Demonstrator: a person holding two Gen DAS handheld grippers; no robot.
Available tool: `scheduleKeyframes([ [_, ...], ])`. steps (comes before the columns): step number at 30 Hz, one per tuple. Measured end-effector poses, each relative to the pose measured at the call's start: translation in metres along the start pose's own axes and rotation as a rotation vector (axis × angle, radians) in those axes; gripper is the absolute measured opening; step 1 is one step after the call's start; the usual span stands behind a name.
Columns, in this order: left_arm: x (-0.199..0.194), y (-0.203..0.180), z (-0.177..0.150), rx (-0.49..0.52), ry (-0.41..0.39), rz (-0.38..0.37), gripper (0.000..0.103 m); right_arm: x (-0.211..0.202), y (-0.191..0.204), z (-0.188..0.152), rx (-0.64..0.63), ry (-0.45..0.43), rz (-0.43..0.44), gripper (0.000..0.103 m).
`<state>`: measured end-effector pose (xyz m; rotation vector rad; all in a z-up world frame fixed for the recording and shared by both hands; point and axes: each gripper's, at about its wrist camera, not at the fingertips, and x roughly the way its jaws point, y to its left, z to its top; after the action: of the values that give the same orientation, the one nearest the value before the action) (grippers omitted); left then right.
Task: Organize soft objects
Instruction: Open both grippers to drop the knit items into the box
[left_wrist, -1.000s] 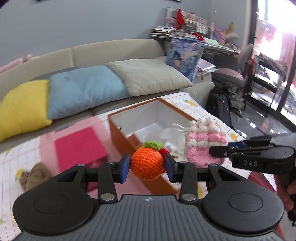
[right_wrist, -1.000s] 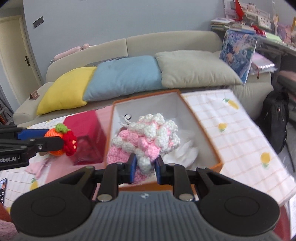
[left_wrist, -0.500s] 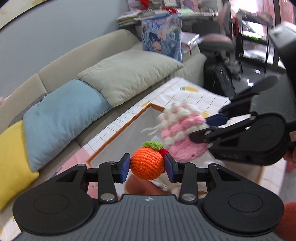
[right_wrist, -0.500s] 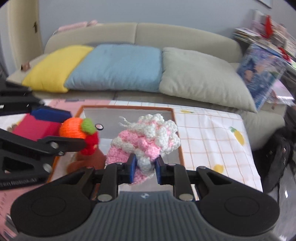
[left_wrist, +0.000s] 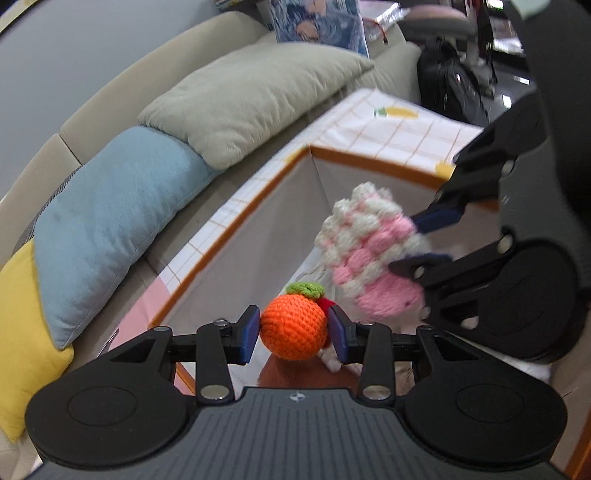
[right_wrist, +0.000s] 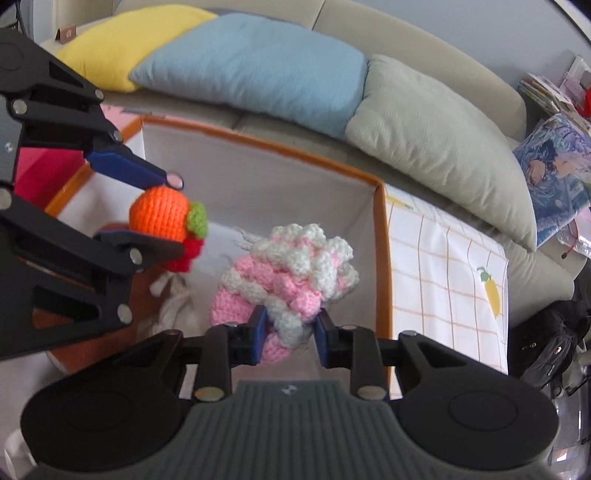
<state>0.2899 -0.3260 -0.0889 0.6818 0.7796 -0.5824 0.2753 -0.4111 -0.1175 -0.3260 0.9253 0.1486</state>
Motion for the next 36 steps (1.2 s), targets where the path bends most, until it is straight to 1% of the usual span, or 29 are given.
scheduleKeyframes([
  [3, 0.004, -0.003, -0.002, 0.007, 0.024, -0.005, 0.047, 0.001, 0.001, -0.002, -0.008, 0.021, -0.014, 0.029],
  [5, 0.001, -0.002, -0.003, 0.009, 0.019, -0.005, 0.053, 0.0, 0.0, -0.002, 0.009, 0.027, -0.014, 0.033],
  [6, -0.002, -0.001, -0.003, 0.015, 0.008, 0.003, 0.062, -0.003, -0.001, -0.001, 0.015, 0.027, -0.017, 0.034],
  [7, -0.005, -0.001, -0.003, 0.023, -0.008, 0.014, 0.068, -0.006, 0.0, -0.001, 0.015, 0.025, -0.023, 0.04],
  [8, -0.01, 0.0, -0.003, 0.029, -0.025, 0.026, 0.069, -0.009, 0.0, 0.0, 0.009, 0.023, -0.034, 0.046],
  [11, -0.028, 0.005, -0.002, 0.023, -0.061, 0.031, 0.07, -0.021, 0.004, 0.003, -0.026, 0.013, -0.075, 0.055],
  [14, -0.049, 0.012, -0.003, -0.01, -0.091, 0.03, 0.072, -0.037, 0.004, 0.004, -0.018, 0.006, -0.088, 0.061],
  [17, -0.074, 0.02, -0.007, -0.048, -0.128, 0.022, 0.073, -0.057, 0.006, 0.006, 0.026, -0.006, -0.107, 0.066],
  [20, -0.101, 0.022, -0.018, -0.067, -0.174, 0.025, 0.073, -0.08, 0.014, 0.003, 0.085, -0.027, -0.124, 0.069],
  [23, -0.13, 0.024, -0.037, -0.1, -0.22, 0.029, 0.073, -0.104, 0.027, -0.004, 0.166, -0.053, -0.168, 0.069],
  [26, -0.159, 0.029, -0.064, -0.163, -0.253, 0.029, 0.073, -0.124, 0.047, -0.017, 0.243, -0.081, -0.165, 0.069],
  [29, -0.184, 0.033, -0.095, -0.236, -0.271, 0.042, 0.073, -0.143, 0.072, -0.035, 0.323, -0.105, -0.147, 0.07],
  [32, -0.204, 0.037, -0.127, -0.327, -0.279, 0.057, 0.073, -0.158, 0.095, -0.054, 0.432, -0.112, -0.094, 0.071],
  [36, -0.225, 0.039, -0.169, -0.426, -0.26, 0.095, 0.073, -0.171, 0.125, -0.076, 0.553, -0.095, -0.038, 0.073],
])
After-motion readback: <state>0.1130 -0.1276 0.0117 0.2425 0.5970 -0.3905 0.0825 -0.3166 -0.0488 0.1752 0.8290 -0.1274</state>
